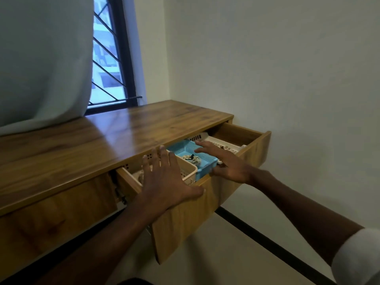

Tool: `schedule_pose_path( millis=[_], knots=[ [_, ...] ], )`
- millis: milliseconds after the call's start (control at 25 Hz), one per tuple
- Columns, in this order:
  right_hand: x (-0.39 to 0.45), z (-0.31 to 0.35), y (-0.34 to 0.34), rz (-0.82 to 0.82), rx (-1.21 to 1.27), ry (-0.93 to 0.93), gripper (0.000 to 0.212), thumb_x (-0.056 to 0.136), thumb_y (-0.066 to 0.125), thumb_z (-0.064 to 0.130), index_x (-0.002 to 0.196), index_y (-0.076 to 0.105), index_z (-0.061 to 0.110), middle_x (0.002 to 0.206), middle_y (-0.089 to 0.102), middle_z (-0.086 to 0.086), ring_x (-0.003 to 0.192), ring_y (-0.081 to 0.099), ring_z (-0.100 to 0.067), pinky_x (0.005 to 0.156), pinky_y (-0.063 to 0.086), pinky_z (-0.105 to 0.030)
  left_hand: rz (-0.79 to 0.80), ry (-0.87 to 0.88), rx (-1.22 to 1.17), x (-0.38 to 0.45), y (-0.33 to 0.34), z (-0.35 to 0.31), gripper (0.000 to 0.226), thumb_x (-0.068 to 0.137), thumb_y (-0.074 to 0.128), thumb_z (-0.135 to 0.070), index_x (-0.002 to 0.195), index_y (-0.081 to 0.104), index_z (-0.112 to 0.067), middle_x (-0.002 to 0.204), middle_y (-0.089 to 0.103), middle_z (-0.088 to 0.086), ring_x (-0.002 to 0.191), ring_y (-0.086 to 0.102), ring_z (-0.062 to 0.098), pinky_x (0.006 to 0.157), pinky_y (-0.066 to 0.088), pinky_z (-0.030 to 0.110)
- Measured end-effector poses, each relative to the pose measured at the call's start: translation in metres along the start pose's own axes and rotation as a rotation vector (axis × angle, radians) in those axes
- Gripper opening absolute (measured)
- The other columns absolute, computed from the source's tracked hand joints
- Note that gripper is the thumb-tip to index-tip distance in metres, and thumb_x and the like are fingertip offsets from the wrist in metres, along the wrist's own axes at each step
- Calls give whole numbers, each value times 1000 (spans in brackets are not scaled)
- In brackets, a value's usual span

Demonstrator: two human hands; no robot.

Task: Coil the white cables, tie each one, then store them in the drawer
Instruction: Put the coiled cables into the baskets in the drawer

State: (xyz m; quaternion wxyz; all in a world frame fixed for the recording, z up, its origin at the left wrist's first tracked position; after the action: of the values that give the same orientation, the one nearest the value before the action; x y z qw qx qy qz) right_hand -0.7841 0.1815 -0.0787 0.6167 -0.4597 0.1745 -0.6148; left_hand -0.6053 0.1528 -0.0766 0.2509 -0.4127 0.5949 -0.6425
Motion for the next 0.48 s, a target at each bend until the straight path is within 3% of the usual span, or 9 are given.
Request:
schedule_pose_path(
  millis=[160,320,480],
  knots=[
    [18,-24,6,99,-25,95,95,83,74,65,161,24,45,171,7,27,160,6,-10,126,26,-58,-22,-34,41,21,-2,27,154,55,42,-108,166,-1,-9,174,-12,16,160,-13,38,127,-5,59],
    [53,-37,5,-27,-214,83,120,71,71,81,165,14,33,175,6,12,162,2,-17,126,22,-61,-30,-75,107,44,-4,58,155,57,43,-107,165,-4,-7,173,-13,20,159,-16,39,125,-10,60],
    [88,-35,23,-86,-316,56,114,80,84,54,166,13,30,175,10,7,161,5,-20,124,25,-61,25,-143,103,61,0,88,140,64,50,-102,167,6,-18,173,1,24,160,-5,41,124,-8,62]
  ],
)
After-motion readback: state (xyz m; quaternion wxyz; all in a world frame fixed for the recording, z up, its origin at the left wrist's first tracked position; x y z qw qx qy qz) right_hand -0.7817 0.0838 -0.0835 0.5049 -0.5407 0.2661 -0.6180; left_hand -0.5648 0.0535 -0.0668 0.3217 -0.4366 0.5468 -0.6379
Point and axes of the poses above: each hand's wrist, its own x-axis towards the middle knuckle, its own y-axis out of the palm, z = x × y, the point moved 10 cm from there along x, towards the middle knuckle
